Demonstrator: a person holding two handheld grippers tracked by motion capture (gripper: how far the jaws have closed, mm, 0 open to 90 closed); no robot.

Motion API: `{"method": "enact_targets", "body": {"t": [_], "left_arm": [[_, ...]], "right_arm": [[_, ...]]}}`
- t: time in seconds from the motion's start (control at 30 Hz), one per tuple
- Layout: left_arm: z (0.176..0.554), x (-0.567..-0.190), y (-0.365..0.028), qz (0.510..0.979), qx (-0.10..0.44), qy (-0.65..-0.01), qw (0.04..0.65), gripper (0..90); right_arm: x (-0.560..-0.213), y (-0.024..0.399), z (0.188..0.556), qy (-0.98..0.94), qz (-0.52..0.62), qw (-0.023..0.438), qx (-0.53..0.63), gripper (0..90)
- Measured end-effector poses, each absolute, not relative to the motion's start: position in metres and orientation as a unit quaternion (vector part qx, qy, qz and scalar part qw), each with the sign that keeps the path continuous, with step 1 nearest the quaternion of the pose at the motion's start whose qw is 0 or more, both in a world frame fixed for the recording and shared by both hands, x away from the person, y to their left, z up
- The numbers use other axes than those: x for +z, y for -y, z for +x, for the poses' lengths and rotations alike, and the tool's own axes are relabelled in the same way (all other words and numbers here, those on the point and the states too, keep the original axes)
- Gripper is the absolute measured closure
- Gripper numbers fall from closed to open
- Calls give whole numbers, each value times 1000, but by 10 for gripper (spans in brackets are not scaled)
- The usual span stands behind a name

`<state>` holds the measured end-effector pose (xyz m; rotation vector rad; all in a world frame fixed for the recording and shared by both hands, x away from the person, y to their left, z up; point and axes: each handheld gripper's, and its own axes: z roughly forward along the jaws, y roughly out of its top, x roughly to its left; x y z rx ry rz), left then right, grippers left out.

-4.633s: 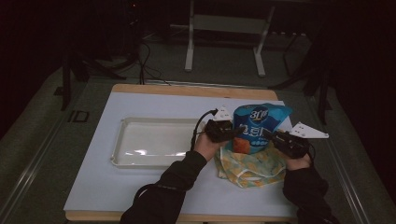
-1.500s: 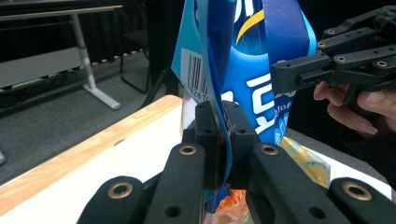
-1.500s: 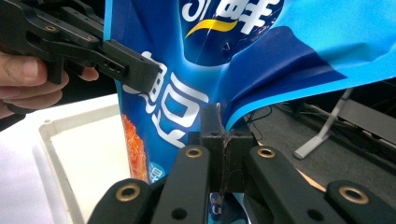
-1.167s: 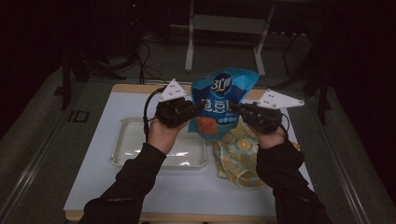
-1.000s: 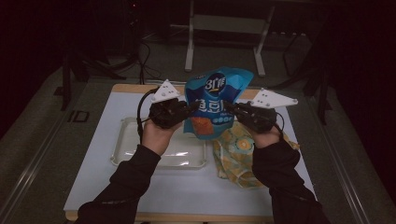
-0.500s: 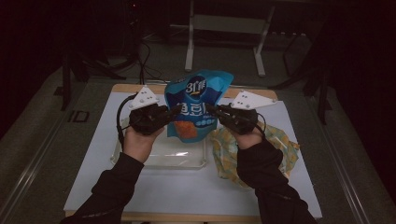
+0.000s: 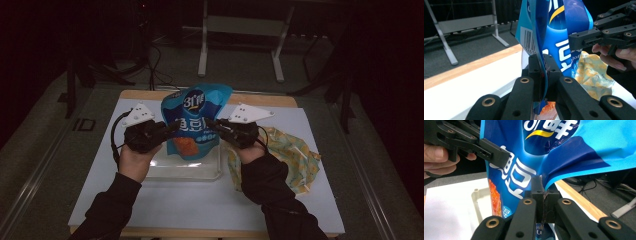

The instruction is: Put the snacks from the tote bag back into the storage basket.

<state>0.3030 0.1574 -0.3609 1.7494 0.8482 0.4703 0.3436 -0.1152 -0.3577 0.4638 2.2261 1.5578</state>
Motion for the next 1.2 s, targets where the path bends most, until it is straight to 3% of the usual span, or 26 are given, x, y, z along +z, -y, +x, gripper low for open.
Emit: {"method": "enact_targets", "body": {"t": [1.2], "left_arm": [[314,-438,-156,738,161,-383,531,877]], "right_arm": [[-431,113,360,-812,189,151,531,895]]}}
